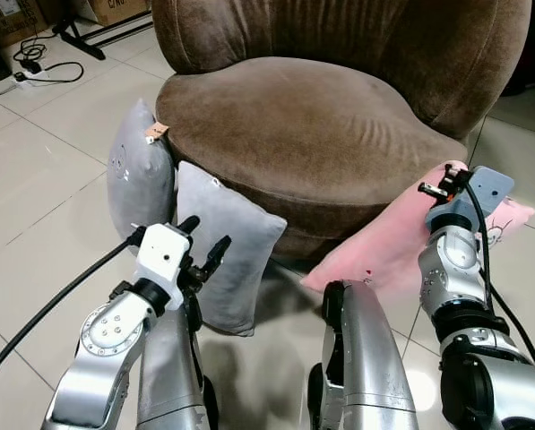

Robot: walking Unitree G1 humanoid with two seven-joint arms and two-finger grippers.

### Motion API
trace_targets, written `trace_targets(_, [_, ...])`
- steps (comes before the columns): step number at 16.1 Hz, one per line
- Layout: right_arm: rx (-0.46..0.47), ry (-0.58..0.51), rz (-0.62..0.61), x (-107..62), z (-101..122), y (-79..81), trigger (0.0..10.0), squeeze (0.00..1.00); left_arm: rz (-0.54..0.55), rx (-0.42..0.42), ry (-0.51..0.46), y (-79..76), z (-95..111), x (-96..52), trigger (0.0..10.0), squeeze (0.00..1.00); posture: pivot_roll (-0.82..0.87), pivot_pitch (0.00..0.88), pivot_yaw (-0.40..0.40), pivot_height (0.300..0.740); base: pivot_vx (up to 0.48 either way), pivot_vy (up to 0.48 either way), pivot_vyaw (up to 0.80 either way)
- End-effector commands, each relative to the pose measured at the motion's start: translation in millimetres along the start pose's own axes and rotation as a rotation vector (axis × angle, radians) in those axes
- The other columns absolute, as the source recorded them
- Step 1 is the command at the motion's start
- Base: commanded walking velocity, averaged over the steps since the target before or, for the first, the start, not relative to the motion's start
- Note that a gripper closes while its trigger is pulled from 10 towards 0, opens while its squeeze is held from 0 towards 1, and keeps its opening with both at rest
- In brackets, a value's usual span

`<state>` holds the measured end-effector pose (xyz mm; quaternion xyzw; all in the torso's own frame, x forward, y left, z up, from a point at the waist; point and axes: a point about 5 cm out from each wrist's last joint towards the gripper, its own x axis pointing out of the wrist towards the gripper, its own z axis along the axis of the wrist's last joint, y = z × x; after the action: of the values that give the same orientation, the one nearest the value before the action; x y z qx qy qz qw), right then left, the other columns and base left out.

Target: Move the pillow to the sofa from floor

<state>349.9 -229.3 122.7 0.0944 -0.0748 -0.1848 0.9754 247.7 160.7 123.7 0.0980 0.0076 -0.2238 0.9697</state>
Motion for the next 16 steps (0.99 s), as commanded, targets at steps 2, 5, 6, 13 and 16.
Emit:
trace_targets(2, [0.014,-0.065,0.025,4.1,14.4,4.7,0.0,0.0,0.007,0.01,0.004,0.7,-1.3,0.8,10.0,0.0,0.02,0.019,0.007,0.421,0.0,0.0,0.0])
trace_targets(5, [0.014,-0.065,0.025,4.1,14.4,4.7,0.0,0.0,0.007,0.01,0.004,0.7,-1.3,0.8,10.0,0.0,0.02,0.019,0.007,0.421,0.0,0.0,0.0])
trace_targets(6, [0.014,-0.065,0.025,4.1,14.4,4.7,0.0,0.0,0.007,0.01,0.004,0.7,-1.3,0.8,10.0,0.0,0.02,0.019,0.007,0.421,0.0,0.0,0.0])
trace_targets(13, [0.014,-0.065,0.025,4.1,14.4,4.7,0.0,0.0,0.007,0.01,0.004,0.7,-1.3,0.8,10.0,0.0,0.02,0.019,0.007,0.421,0.0,0.0,0.0])
trace_targets(16, [0.014,-0.065,0.025,4.1,14.4,4.7,0.0,0.0,0.007,0.01,0.004,0.7,-1.3,0.8,10.0,0.0,0.02,0.019,0.007,0.421,0.0,0.0,0.0])
